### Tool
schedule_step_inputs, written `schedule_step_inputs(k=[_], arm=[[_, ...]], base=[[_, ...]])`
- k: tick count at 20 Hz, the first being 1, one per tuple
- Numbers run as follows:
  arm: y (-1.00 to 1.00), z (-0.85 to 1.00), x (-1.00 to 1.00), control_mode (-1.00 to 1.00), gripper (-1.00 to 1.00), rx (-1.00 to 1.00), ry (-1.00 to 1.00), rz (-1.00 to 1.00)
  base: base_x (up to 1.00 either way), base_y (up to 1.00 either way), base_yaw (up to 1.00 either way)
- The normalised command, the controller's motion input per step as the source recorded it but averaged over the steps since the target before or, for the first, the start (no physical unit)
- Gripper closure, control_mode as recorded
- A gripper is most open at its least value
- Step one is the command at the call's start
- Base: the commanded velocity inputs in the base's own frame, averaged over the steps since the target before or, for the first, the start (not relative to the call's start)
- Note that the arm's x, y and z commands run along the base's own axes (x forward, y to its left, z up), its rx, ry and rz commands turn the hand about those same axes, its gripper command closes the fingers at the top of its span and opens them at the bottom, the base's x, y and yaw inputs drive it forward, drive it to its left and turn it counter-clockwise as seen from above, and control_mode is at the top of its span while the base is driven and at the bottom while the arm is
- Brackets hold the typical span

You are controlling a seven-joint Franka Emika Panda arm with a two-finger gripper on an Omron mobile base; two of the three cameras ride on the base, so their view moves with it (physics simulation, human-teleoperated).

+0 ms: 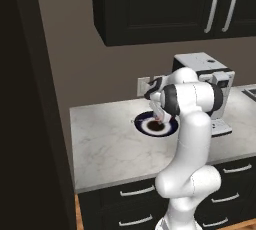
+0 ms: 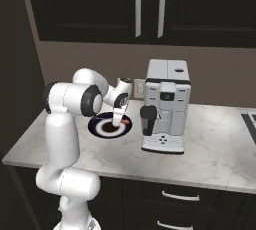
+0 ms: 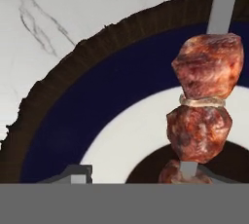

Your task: Place the cold items (potato and tomato) from the fridge in one tupperware on the dining counter. Place the warm items (hot dog and kebab skewer) in the stove area in another tupperware.

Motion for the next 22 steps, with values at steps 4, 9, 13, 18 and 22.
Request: schedule_step_inputs(k=[4,9,13,18,22], arm=[[0.06,-0.30,0.00,-1.00,1.00,-0.01,0.15,0.00],[0.03,-0.07,-0.18,-1.00,1.00,0.00,-0.14,0.00],[0.03,0.00,-0.38,-1.00,1.00,0.00,-0.36,0.00],[0.11,0.10,-0.34,-1.00,1.00,-0.05,-0.27,-0.02],[0.14,0.40,-0.22,-1.00,1.00,-0.15,-0.09,0.00]], base=[[0.00,0.00,0.00],[0.00,0.00,0.00],[0.00,0.00,0.00],[0.00,0.00,0.00],[0.00,0.00,0.00]])
